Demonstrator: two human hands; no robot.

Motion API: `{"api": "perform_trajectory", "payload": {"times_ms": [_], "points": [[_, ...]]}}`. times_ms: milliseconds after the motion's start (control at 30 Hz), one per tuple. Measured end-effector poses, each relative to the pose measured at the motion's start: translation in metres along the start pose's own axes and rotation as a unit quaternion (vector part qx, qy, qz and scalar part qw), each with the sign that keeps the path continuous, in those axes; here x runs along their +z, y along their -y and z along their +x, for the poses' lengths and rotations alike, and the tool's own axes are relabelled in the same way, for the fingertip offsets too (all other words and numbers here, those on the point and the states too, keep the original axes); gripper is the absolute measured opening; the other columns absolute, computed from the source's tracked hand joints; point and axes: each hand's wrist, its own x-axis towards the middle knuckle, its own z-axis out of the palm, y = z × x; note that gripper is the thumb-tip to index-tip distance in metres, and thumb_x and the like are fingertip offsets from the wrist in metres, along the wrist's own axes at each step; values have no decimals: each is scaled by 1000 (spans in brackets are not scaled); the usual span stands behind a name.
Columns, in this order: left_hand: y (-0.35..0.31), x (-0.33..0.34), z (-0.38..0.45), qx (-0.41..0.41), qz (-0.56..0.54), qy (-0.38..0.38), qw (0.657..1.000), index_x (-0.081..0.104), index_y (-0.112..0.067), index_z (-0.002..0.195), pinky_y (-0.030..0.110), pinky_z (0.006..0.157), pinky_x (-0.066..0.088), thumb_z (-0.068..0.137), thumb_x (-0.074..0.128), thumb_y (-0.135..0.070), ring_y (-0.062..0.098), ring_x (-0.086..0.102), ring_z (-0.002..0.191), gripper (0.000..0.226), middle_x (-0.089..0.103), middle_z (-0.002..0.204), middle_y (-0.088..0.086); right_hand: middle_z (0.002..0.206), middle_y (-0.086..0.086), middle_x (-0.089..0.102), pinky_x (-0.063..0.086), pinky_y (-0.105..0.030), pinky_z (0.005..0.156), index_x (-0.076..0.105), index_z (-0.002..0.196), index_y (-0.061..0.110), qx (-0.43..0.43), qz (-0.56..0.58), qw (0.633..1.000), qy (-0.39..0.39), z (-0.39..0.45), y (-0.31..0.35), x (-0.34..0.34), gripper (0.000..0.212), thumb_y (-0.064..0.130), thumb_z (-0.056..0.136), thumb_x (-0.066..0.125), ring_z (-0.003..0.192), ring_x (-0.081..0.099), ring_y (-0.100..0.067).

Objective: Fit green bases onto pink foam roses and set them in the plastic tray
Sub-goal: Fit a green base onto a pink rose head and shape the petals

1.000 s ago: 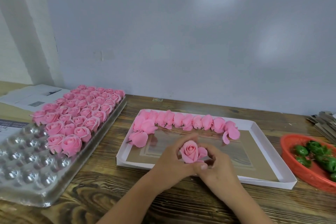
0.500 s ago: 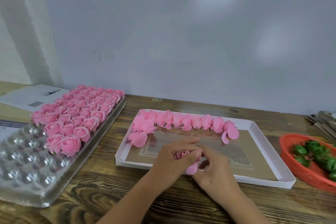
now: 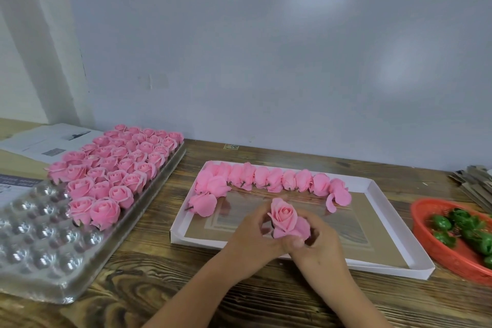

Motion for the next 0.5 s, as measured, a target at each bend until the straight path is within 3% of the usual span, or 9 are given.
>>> {"api": "perform_trajectory", "payload": {"times_ms": [67,100,167,267,333,400,500], "points": [[3,-1,1,-8,-13,4,1000,47,-49,138,34,108,48,64,83,-66,3,58,123,84,62,128,-23,89,10,76,56,-26,73,71,96,38,2,2,1000,1,1,0,-1,31,38,66,65,82,70,-9],[3,-1,1,-3,-21,-2,1000,40,-54,142,31,107,49,65,81,-68,1,57,125,89,58,132,-27,89,10,75,57,-31,72,71,96,37,3,-7,1000,5,1,0,-1,27,36,69,69,81,70,-10],[0,-2,0,10,-32,-25,999,45,-56,139,29,101,52,72,72,-74,2,60,122,75,60,133,-25,86,10,73,55,-33,69,69,96,39,-6,-39,999,13,1,-1,-2,25,27,75,75,76,66,-12],[-3,-2,0,32,-27,-48,998,75,-41,108,33,105,45,84,62,-69,1,59,123,40,72,117,-19,88,13,72,51,-29,63,67,98,41,-45,-79,995,44,-2,2,0,21,33,78,69,75,63,-14],[0,0,0,38,-19,-43,998,79,-36,93,35,106,41,88,63,-62,0,57,126,31,72,117,-20,85,16,71,51,-28,60,65,99,43,-52,-94,993,49,-3,3,1,23,38,77,66,73,64,-12],[2,1,1,19,-29,-39,999,77,-43,100,30,100,48,85,69,-58,4,62,120,23,71,121,-19,84,16,71,51,-26,59,65,98,43,-51,-93,993,43,-3,2,1,23,37,76,66,73,65,-10],[7,2,1,3,-27,-31,999,68,-47,119,17,90,51,79,74,-56,3,66,111,41,71,119,-19,84,13,72,52,-25,60,68,95,36,-55,-83,994,43,-3,0,-1,24,22,77,73,74,66,-10]]}}
